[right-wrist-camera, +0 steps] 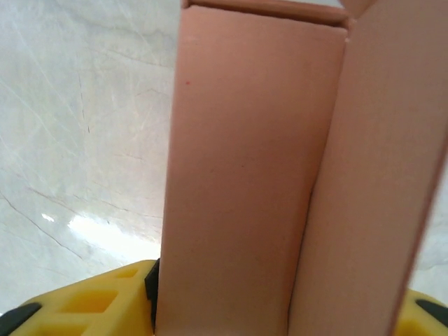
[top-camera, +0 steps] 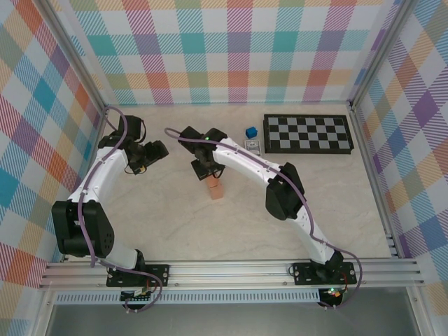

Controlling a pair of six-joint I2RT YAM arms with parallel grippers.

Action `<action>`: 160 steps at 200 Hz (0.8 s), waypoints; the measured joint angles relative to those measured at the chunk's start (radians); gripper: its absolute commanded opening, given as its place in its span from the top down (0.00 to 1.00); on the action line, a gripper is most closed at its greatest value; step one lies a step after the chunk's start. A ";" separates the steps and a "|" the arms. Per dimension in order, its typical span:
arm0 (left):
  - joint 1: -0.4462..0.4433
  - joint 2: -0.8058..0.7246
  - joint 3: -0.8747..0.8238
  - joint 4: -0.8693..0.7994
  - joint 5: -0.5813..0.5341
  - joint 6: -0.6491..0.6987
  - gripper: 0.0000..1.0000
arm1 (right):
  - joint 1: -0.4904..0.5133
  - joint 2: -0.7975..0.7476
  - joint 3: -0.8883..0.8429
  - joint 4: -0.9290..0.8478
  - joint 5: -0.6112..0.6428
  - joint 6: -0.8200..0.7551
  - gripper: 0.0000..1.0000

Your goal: Fold the paper box

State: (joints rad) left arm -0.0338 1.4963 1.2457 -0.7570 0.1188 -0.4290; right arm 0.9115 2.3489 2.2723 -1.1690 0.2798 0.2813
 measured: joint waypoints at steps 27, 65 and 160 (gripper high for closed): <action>0.000 0.000 0.000 0.000 0.000 0.000 0.17 | 0.000 -0.039 -0.063 0.033 -0.025 -0.169 0.59; 0.003 0.000 0.000 0.000 0.003 0.008 0.17 | -0.008 -0.176 -0.273 0.069 -0.167 -0.472 0.55; 0.004 0.000 -0.060 0.031 0.045 0.026 0.17 | -0.059 -0.464 -0.676 0.213 -0.371 -1.063 0.55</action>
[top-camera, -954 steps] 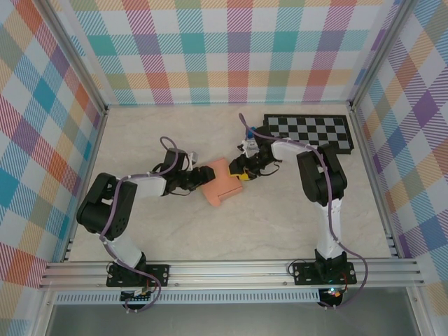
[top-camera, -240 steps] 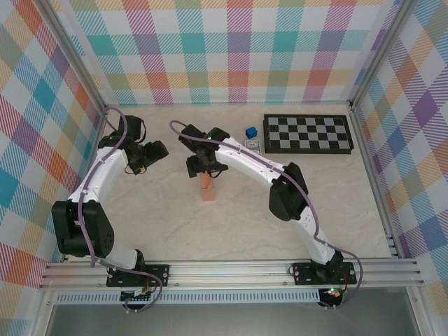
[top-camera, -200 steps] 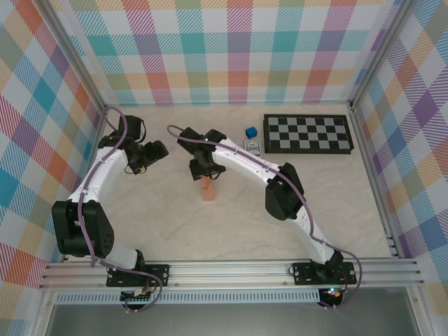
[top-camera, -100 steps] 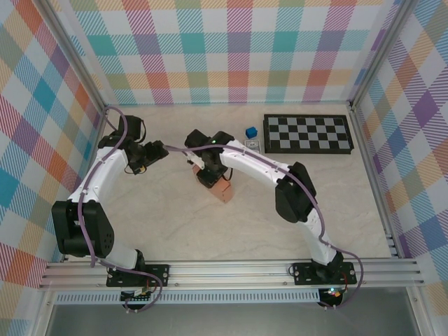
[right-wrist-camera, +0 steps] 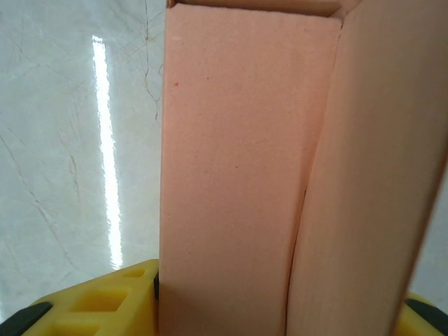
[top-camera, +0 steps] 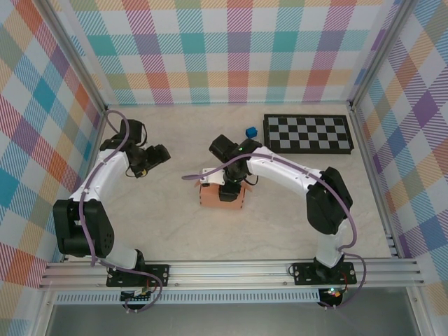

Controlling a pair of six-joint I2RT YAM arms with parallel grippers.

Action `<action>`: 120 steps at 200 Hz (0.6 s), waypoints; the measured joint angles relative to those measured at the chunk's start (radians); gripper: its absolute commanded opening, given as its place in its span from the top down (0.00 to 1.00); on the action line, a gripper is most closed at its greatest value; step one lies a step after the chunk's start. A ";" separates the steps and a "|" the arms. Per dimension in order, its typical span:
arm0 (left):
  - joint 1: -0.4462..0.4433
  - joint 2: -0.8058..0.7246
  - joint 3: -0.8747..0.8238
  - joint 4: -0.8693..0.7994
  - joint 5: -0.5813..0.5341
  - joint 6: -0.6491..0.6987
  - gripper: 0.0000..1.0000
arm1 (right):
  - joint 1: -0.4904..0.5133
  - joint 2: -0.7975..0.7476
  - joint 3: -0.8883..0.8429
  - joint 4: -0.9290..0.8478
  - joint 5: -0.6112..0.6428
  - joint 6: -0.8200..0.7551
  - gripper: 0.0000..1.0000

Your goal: Fold the paper box

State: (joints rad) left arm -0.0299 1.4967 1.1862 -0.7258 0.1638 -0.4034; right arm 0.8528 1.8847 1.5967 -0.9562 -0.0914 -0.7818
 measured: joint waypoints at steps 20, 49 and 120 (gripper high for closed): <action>0.000 0.000 -0.023 0.010 0.005 -0.002 0.17 | -0.001 0.004 0.000 0.005 0.012 -0.081 0.55; 0.000 -0.002 -0.060 0.039 0.011 -0.012 0.17 | -0.001 0.009 0.000 0.027 0.023 -0.192 0.52; 0.000 -0.034 -0.169 0.125 0.079 -0.053 0.17 | -0.002 0.072 0.006 0.021 0.057 -0.308 0.42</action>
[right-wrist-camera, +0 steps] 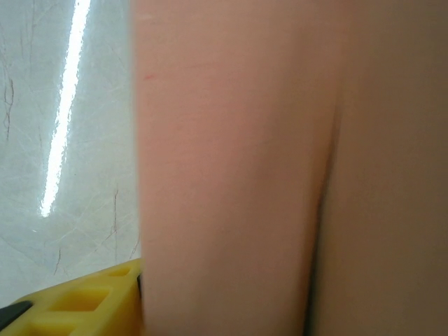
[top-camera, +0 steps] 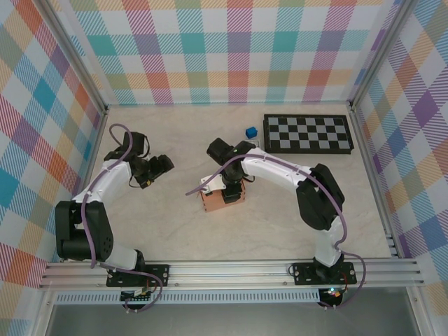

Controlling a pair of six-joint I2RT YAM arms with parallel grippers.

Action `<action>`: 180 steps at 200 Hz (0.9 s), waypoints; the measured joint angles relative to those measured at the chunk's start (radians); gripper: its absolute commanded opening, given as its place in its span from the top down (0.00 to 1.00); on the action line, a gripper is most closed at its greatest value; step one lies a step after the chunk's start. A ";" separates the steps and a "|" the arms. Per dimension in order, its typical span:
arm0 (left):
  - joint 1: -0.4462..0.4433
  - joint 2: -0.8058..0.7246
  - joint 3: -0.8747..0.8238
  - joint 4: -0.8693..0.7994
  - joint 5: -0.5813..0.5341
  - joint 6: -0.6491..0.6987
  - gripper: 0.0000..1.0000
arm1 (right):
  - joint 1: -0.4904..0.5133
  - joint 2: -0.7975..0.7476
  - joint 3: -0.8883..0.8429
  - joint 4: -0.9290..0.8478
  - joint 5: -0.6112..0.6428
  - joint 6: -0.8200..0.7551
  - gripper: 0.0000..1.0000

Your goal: Fold the paper box

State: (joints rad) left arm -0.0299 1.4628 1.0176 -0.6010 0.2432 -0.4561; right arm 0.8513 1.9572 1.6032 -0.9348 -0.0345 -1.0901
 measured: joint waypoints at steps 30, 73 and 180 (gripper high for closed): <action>0.000 -0.023 0.000 0.011 0.018 0.000 0.17 | 0.000 0.006 0.024 -0.019 0.000 0.013 0.35; 0.000 -0.099 -0.005 0.055 0.083 0.002 0.18 | 0.000 -0.036 0.044 -0.031 -0.023 0.089 0.23; -0.159 -0.110 -0.063 0.038 0.416 -0.106 0.19 | -0.405 -0.396 -0.047 0.101 -0.169 1.087 0.25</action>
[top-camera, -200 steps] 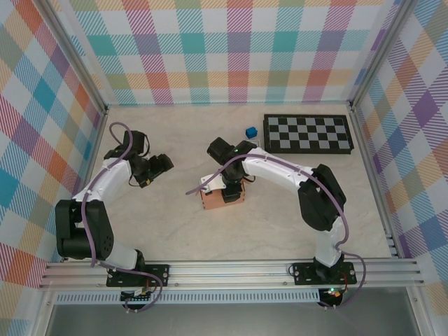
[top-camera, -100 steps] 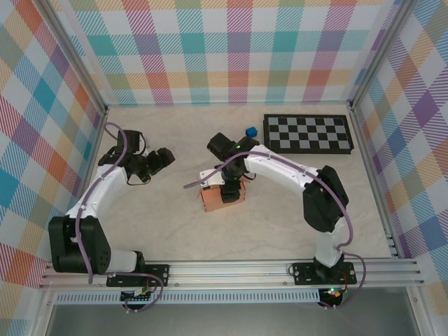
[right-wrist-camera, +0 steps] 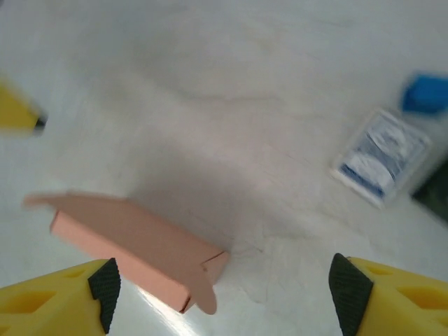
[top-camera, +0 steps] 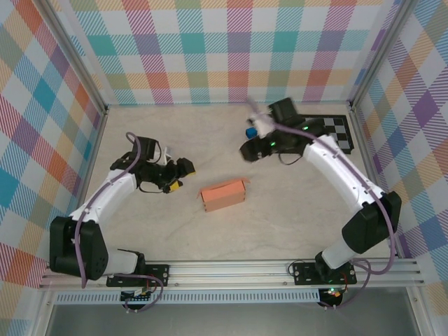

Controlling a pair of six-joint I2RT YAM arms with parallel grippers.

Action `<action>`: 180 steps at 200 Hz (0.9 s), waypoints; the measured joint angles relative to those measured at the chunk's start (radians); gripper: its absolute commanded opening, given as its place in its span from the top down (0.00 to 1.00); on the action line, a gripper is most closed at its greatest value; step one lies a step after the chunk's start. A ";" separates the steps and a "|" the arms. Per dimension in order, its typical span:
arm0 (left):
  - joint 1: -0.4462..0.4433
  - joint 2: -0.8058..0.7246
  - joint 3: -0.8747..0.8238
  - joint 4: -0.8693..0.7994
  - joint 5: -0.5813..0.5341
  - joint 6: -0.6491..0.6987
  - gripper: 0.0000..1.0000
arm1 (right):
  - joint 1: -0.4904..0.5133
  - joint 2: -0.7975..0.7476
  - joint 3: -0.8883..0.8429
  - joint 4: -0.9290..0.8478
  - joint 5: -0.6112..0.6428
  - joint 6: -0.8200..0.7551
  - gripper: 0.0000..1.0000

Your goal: Fold the paper box

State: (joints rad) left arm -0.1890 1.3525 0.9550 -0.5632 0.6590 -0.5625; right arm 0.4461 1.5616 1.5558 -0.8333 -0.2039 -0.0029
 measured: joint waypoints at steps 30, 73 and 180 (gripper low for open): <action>-0.037 0.023 0.010 -0.010 0.048 -0.098 0.20 | -0.157 0.027 -0.062 -0.016 -0.121 0.356 0.24; -0.082 0.025 0.013 0.008 0.062 -0.238 0.22 | -0.123 0.143 -0.135 -0.023 -0.377 0.628 0.28; -0.137 0.072 0.034 0.046 0.035 -0.365 0.23 | -0.091 0.229 -0.130 -0.019 -0.550 0.724 0.35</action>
State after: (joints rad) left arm -0.3260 1.4242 0.9886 -0.5171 0.6937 -0.9279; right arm 0.3550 1.7901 1.4254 -0.8528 -0.7536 0.7216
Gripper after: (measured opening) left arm 0.770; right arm 0.644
